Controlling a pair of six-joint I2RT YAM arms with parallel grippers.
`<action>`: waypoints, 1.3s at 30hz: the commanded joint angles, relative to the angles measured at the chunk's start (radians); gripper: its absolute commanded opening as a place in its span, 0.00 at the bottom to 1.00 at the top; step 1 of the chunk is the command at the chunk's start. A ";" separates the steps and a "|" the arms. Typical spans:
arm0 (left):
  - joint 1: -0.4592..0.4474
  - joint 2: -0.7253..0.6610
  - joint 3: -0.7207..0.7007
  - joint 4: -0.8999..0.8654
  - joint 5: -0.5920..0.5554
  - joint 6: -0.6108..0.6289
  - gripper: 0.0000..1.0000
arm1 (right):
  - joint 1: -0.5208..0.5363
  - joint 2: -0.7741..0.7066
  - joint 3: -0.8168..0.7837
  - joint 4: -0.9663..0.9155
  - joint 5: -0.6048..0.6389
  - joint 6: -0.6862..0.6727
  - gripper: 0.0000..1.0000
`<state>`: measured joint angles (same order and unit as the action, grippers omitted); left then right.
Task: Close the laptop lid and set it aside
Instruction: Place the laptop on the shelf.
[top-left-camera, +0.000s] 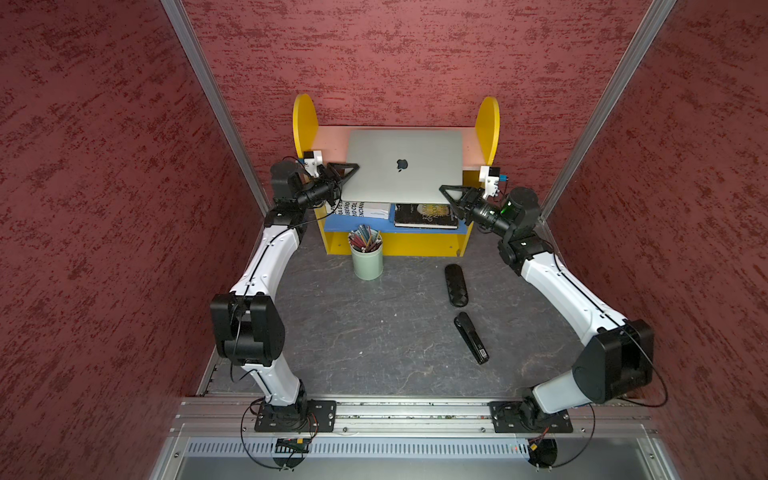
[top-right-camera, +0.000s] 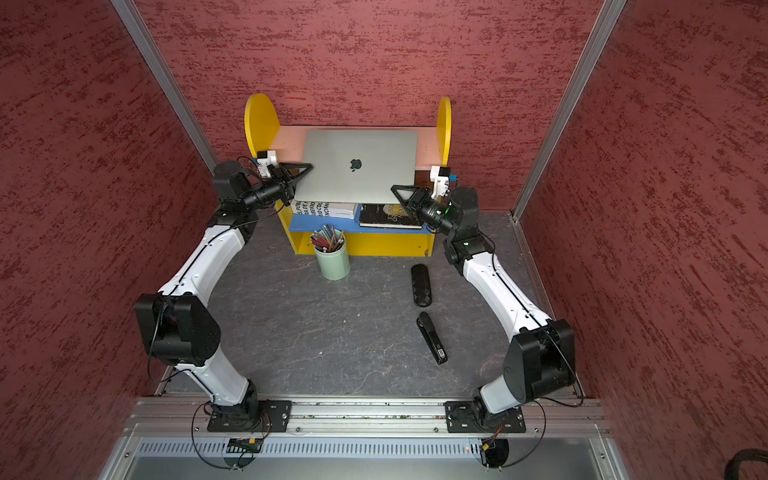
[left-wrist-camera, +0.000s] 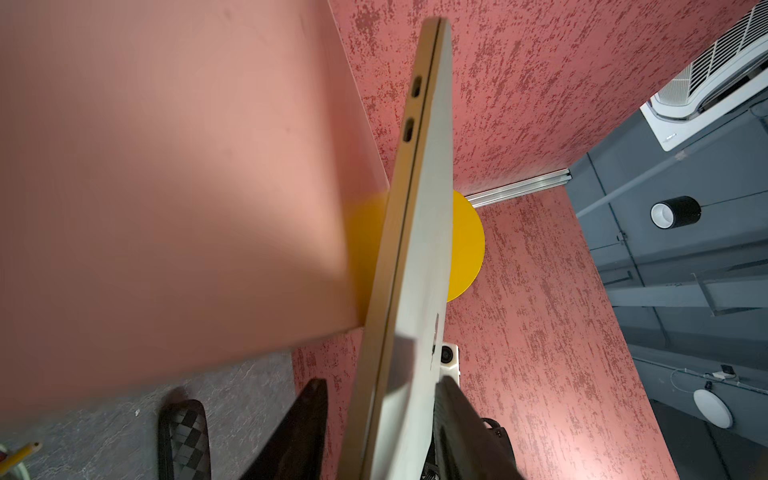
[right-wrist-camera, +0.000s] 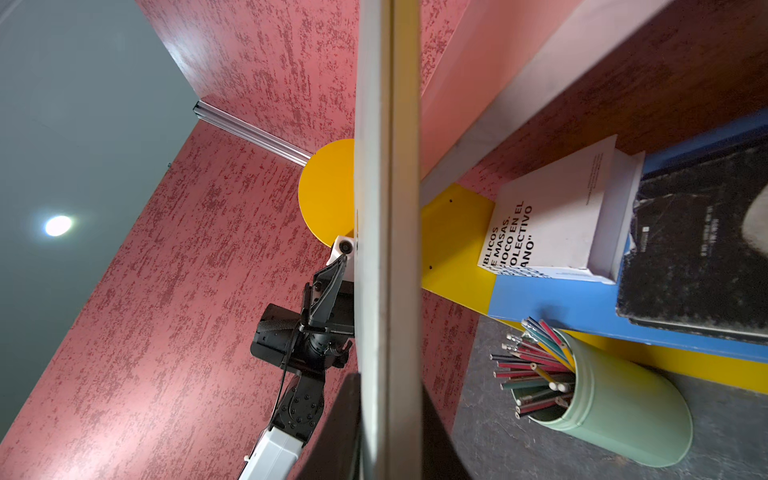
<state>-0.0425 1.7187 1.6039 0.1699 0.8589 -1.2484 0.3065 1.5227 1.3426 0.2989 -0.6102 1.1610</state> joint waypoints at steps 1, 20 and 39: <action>-0.079 0.006 0.048 0.031 0.023 -0.021 0.50 | 0.090 0.045 0.036 0.018 -0.251 -0.018 0.00; -0.052 -0.125 -0.042 -0.018 0.029 0.054 0.76 | 0.043 0.065 0.068 0.065 -0.151 0.095 0.00; 0.011 -0.177 -0.020 -0.263 0.041 0.215 0.79 | -0.045 0.088 0.161 0.044 0.030 0.223 0.00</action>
<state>-0.0433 1.5719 1.5528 -0.0395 0.8795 -1.0843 0.2840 1.6108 1.4372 0.2977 -0.6537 1.3788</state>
